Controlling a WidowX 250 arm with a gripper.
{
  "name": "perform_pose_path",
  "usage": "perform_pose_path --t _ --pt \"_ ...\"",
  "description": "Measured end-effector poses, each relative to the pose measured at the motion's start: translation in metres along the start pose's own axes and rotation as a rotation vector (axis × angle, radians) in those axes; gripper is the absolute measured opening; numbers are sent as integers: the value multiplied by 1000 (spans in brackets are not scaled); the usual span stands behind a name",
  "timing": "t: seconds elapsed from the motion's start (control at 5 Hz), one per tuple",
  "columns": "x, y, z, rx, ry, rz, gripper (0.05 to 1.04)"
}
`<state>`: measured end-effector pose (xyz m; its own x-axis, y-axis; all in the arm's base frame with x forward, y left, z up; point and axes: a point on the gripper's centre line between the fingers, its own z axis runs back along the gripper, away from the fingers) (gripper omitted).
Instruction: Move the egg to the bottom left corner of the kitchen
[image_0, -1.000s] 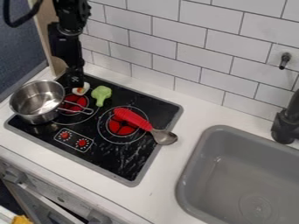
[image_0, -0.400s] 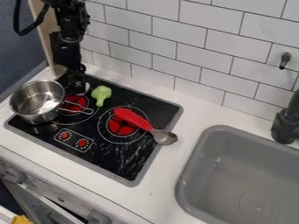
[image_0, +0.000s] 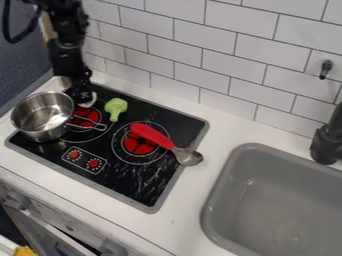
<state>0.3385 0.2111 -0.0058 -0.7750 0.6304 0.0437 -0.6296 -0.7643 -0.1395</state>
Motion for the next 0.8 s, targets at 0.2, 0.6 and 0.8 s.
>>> perform_pose_path --t 0.2,0.6,0.8 --pt "3 -1 0 -1 -6 -2 435" --pt "2 4 18 2 55 7 434" --pt "3 4 47 -40 113 25 434"
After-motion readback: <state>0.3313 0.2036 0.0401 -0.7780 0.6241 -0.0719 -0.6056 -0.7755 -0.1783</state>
